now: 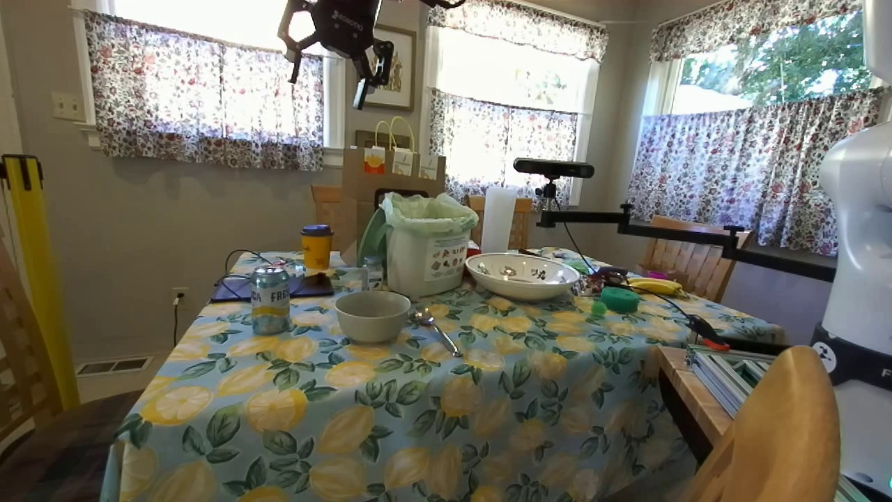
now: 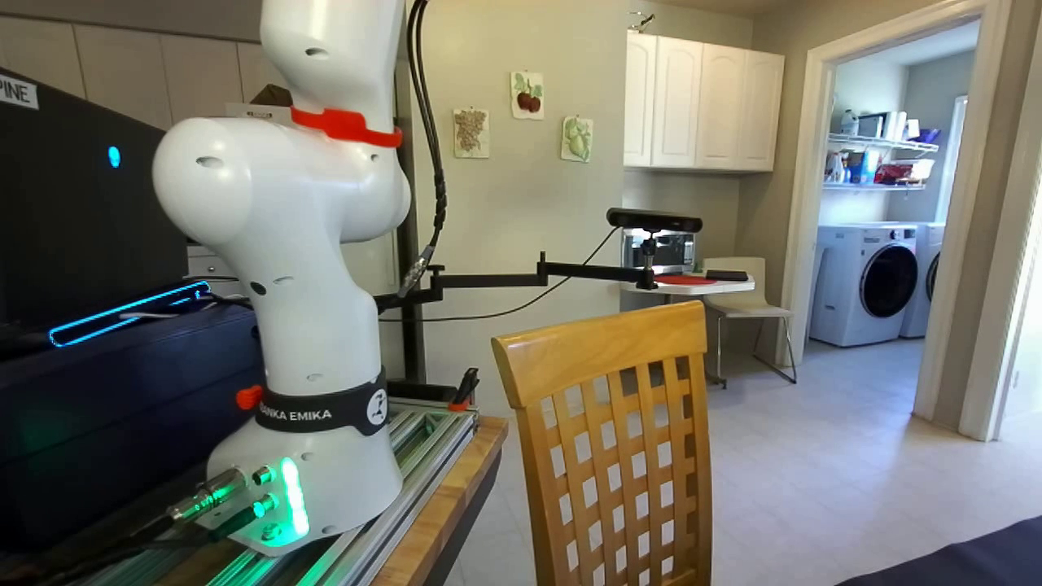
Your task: Move the can forward
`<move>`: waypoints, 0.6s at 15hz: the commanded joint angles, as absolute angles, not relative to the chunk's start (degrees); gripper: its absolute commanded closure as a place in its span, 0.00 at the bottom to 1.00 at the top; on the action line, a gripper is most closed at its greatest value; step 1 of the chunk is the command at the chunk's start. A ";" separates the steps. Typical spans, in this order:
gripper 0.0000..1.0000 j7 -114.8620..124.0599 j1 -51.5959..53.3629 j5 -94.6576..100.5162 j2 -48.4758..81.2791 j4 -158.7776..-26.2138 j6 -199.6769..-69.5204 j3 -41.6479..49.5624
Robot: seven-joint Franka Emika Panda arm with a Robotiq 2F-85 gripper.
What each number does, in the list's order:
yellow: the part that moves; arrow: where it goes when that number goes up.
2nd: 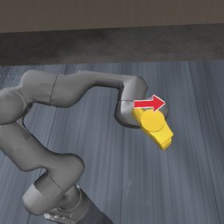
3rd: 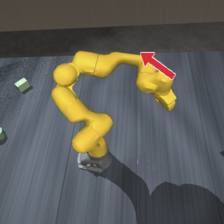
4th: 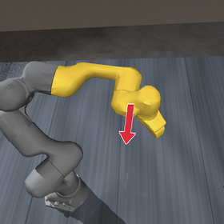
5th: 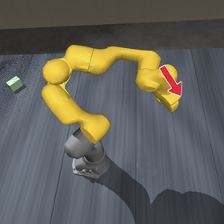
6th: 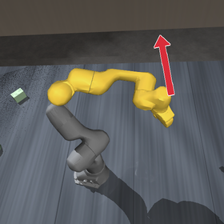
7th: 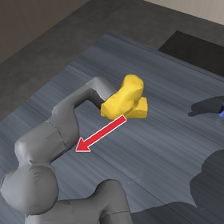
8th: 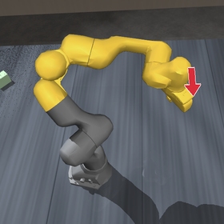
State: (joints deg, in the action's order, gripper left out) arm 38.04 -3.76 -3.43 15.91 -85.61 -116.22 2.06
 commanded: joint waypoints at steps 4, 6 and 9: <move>0.00 39.30 -2.57 -4.57 18.98 -82.89 -118.18 3.37; 0.00 38.77 -2.50 -4.20 21.19 -81.56 -120.01 3.65; 0.00 38.90 -2.61 -4.60 25.01 -78.56 -122.14 4.09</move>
State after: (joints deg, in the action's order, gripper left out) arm 38.47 -3.09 -3.52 19.81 -84.47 -121.34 2.90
